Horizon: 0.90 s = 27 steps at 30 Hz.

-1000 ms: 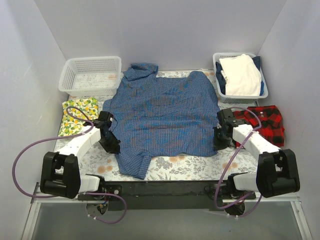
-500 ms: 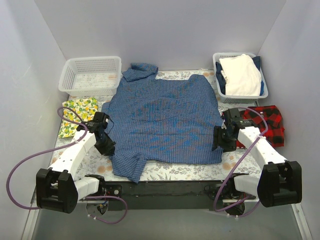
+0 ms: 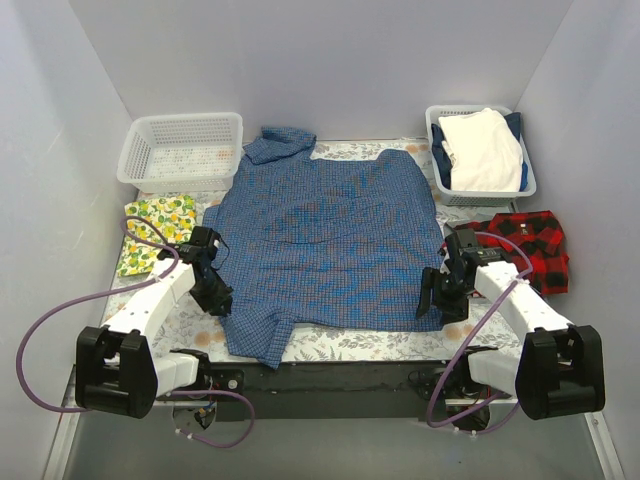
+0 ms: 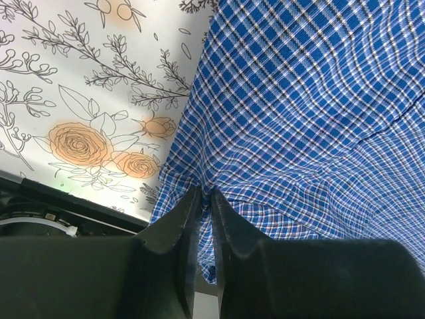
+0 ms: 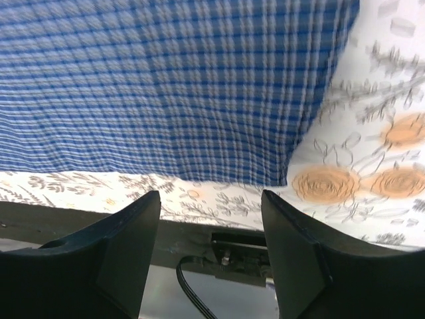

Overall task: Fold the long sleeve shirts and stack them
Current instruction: Fold the shirt

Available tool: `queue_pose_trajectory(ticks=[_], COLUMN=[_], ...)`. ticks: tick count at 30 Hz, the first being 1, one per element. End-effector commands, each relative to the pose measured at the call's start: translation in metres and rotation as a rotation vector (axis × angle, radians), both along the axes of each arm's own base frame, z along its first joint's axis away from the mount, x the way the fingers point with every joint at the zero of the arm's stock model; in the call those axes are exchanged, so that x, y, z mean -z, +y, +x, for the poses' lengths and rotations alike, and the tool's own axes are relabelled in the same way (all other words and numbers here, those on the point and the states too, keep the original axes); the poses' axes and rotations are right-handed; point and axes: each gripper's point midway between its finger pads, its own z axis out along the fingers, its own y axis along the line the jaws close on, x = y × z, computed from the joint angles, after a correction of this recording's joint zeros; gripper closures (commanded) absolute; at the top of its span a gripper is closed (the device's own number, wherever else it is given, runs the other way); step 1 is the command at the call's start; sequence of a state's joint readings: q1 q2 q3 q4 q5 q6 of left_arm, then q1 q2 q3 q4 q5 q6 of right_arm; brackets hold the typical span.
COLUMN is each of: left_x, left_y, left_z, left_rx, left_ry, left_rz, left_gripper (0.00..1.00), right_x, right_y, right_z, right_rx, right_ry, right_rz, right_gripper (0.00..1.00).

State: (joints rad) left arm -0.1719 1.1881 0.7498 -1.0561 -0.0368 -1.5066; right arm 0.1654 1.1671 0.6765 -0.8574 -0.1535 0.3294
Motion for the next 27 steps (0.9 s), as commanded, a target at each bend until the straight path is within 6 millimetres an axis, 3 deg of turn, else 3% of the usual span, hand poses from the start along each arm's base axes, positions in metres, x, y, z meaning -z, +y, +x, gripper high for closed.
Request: queue_pose_trajectory(ticks=[1, 5, 12, 15, 17, 18, 20, 27], left_x=[0.001, 0.002, 0.002, 0.001, -0.001, -0.001, -0.002, -0.019], left_y=[-0.002, -0.002, -0.003, -0.002, -0.002, -0.002, -0.002, 0.013], left_z=[-0.001, -0.001, 0.003, 0.006, 0.008, 0.009, 0.011, 0.007], left_rx=[0.01, 0.019, 0.029, 0.032, 0.032, 0.032, 0.029, 0.013], left_ry=[-0.002, 0.005, 0.003, 0.0, -0.007, -0.012, -0.017, -0.016], left_rz=[-0.017, -0.017, -0.017, -0.016, -0.009, -0.008, -0.008, 0.067], left_gripper=[0.88, 0.88, 0.88, 0.89, 0.92, 0.93, 0.99, 1.0], right_x=[0.004, 0.01, 0.027, 0.031, 0.034, 0.033, 0.031, -0.001], right_y=[-0.006, -0.021, -0.022, -0.02, -0.018, -0.016, -0.014, -0.015], right_z=[-0.021, -0.017, -0.006, 0.001, 0.003, 0.004, 0.005, 0.012], right_rx=[0.062, 0.095, 0.136, 0.146, 0.141, 0.133, 0.123, 0.088], right_ry=[0.081, 0.094, 0.094, 0.072, 0.074, 0.069, 0.064, 0.016], right_rz=[-0.034, -0.129, -0.151, -0.141, -0.13, -0.122, -0.108, -0.101], right_gripper=[0.31, 0.31, 0.35, 0.44, 0.58, 0.75, 0.97, 0.99])
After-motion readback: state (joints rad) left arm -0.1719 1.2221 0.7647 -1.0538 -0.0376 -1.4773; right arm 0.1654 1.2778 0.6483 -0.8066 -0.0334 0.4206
